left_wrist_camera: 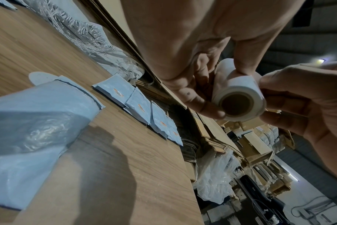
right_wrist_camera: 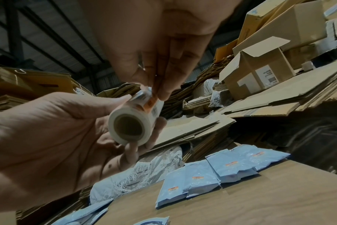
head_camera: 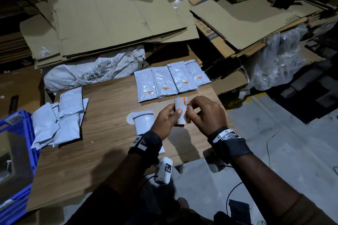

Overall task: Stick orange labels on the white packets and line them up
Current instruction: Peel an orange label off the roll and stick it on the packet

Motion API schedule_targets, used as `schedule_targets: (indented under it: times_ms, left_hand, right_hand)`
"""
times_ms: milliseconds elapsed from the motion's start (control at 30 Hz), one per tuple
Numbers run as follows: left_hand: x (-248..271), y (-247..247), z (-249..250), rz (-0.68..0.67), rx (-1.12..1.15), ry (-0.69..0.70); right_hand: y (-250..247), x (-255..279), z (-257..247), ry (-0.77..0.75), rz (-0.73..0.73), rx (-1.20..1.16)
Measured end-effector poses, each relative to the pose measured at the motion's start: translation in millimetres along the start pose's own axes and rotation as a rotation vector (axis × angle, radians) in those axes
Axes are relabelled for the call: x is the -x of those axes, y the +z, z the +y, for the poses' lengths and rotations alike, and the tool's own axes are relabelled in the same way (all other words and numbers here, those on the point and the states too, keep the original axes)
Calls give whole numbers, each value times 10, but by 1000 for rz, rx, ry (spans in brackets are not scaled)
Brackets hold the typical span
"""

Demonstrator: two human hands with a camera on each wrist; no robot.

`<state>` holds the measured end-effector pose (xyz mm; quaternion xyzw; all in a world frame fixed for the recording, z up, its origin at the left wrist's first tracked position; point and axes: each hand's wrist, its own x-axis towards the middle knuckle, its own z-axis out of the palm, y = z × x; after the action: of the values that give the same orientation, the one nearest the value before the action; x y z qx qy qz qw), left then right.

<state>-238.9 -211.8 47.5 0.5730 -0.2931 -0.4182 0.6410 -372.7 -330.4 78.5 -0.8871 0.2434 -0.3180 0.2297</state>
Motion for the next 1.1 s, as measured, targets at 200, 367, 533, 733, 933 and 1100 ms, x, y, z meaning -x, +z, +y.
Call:
schedule_targets:
  times_ms: [200,367,533,733,933,1100]
  left_hand:
    - [-16,-9,-27,-21,-27,-10]
    - [-33,15,-50,-43,-46,-7]
    - [-50,18,-95,-51,-37,-8]
    - [-74,46,-114,-66,-46,-10]
    - [-160,80,-165,-78,-78,-5]
    - [-260,77,-312,-42,-129,-15]
  right_hand:
    - [-100,-48,26,8,3,33]
    - [-161,-68,64,-5,-11,73]
    - [-210,-83,98,-15,-9,95]
    - [-255,-110,144,-28,4,100]
    - [-286,-156,206,-18,51,138]
    - [-359,-217,344,61,158,161]
